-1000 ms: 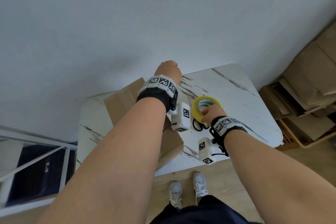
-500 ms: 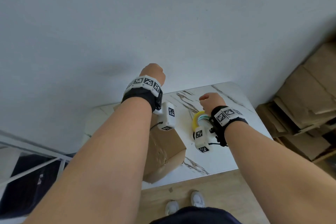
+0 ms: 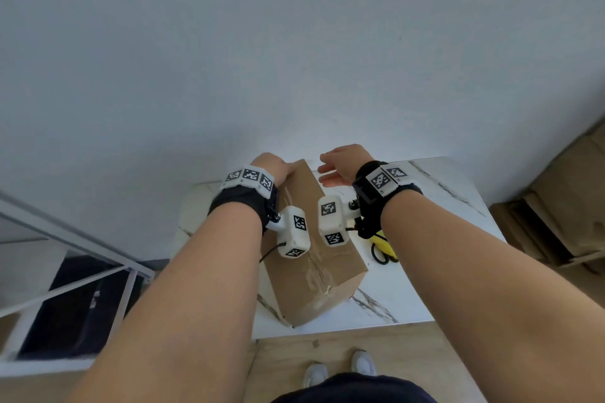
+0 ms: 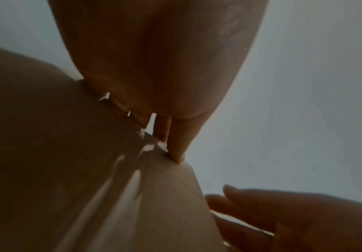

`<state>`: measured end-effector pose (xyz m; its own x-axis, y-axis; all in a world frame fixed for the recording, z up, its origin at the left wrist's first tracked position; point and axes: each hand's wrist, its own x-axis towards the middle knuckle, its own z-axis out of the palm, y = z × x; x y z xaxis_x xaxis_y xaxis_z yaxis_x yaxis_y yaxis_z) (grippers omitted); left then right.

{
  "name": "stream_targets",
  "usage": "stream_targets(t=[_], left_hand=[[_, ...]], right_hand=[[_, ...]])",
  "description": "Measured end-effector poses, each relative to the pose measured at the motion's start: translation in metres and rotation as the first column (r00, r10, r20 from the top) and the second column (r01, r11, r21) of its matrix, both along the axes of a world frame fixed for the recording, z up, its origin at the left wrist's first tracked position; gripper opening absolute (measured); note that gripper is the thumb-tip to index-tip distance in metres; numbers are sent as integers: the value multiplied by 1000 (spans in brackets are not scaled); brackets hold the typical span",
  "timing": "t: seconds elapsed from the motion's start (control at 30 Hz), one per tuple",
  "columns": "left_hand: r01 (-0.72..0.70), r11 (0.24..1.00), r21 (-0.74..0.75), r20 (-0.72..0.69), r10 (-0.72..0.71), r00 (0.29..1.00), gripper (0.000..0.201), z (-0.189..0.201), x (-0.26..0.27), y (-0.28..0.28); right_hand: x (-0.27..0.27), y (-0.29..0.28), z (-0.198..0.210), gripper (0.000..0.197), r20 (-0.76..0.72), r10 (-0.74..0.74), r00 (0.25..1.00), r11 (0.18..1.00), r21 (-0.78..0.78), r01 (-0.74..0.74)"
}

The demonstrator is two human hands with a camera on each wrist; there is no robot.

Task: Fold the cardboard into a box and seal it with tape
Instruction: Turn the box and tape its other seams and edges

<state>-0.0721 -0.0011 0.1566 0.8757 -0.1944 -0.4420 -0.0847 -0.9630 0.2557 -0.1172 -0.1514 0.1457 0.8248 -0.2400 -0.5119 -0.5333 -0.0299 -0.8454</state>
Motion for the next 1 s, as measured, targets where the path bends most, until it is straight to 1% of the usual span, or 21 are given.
stream_targets(t=[0.13,0.27,0.33,0.4,0.47,0.53,0.6,0.7,0.77,0.8,0.83,0.87,0.93,1.0], left_hand=[[-29,983,-183,29,35,999,42,-6,-6,7],[-50,969,-242,16,55,998,32,-6,-8,7],[-74,961,-265,1,77,997,34,-7,-9,7],[-94,957,-273,-4,97,995,37,-10,-8,8],[-102,956,-275,-1,106,994,38,-12,-7,8],[-97,958,-272,5,103,995,38,-12,-6,8],[-96,958,-269,4,100,995,38,-11,-5,8],[-89,962,-258,0,92,996,38,-12,-4,9],[-90,963,-254,0,93,996,39,-12,-4,9],[-94,962,-255,-1,97,995,39,-12,-5,8],[-100,961,-257,-4,102,995,40,-12,-5,8],[-105,960,-261,-7,107,994,40,-13,-5,9],[-110,959,-260,-16,110,994,39,-14,-5,8],[-107,961,-254,-16,107,994,33,-15,-3,8]], right_hand=[[7,13,4,31,-28,22,999,999,37,-21],[13,15,2,31,-20,33,999,999,-16,-33],[15,16,0,25,-29,4,1000,1000,26,-3],[15,19,-2,16,-37,-65,997,990,120,69],[15,20,-5,12,-33,-112,993,980,162,116],[18,20,-7,8,-50,-143,989,976,162,149],[24,20,-6,3,-87,-165,983,976,130,175],[30,19,-5,8,-129,-155,980,982,86,166],[28,18,-5,9,-87,-147,985,982,111,156],[25,17,-5,13,-44,-156,987,977,138,160],[22,17,-5,16,0,-180,984,970,163,178],[18,18,-5,14,45,-206,978,965,175,195],[13,19,-6,14,110,-234,966,963,159,215],[13,20,-6,16,86,-232,969,966,140,219]])
